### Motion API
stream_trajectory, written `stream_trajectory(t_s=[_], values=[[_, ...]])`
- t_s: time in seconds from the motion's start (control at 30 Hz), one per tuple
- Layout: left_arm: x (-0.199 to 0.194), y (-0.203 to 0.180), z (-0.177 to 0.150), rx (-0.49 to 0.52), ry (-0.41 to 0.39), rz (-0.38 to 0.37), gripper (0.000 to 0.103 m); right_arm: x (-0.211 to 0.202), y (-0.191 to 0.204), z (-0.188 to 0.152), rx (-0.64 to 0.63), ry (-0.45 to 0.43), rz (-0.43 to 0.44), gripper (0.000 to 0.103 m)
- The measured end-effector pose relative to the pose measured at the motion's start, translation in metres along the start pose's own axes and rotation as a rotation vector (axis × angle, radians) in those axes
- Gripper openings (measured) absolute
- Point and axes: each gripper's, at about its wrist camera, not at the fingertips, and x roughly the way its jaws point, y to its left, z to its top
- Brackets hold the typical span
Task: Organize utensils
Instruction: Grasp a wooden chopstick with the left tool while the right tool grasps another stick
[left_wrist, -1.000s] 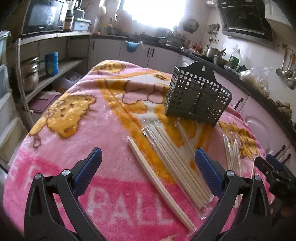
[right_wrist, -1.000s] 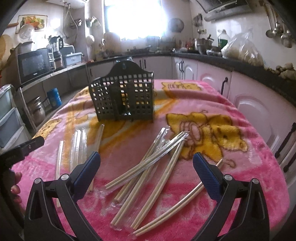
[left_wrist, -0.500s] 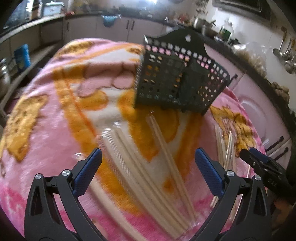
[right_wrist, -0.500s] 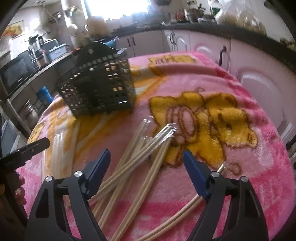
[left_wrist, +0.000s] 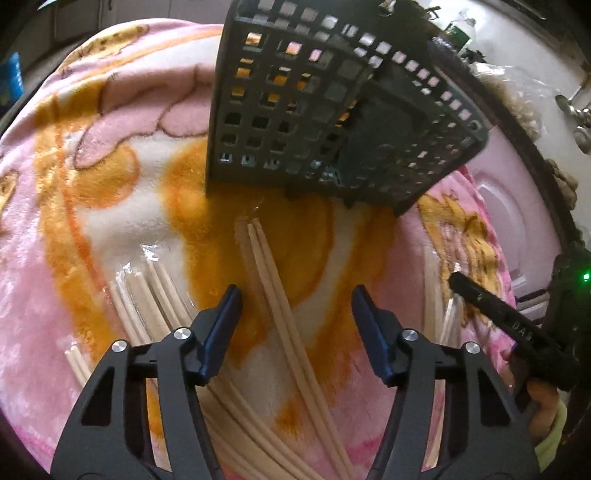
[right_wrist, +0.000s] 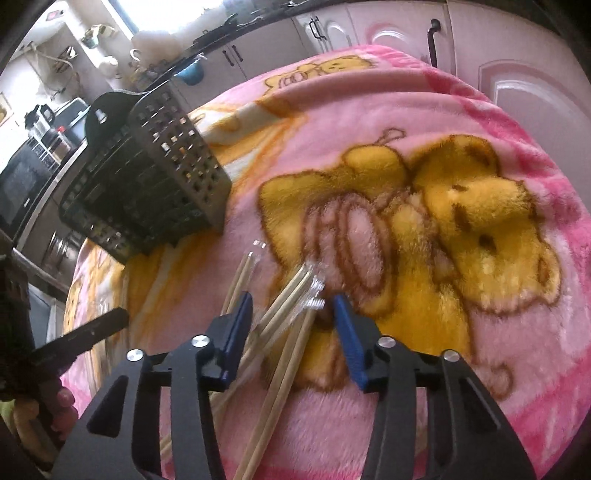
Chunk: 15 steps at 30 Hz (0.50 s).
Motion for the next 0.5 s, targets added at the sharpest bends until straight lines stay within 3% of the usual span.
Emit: stream_trajectory(t_s=[0.23, 0.37, 0.5], values=[[0.010, -0.003, 0.012, 0.003, 0.020, 0.038, 0.051, 0.006, -0.014, 0.018, 0.027, 0.015, 0.031, 0.024], [0.014, -0.003, 0.018, 0.007, 0.026, 0.077, 0.036, 0.002, -0.022, 0.022, 0.034, 0.019, 0.068, 0.011], [0.014, 0.000, 0.022, 0.019, 0.016, 0.111, 0.016, -0.008, -0.027, 0.024, 0.038, 0.007, 0.107, 0.009]])
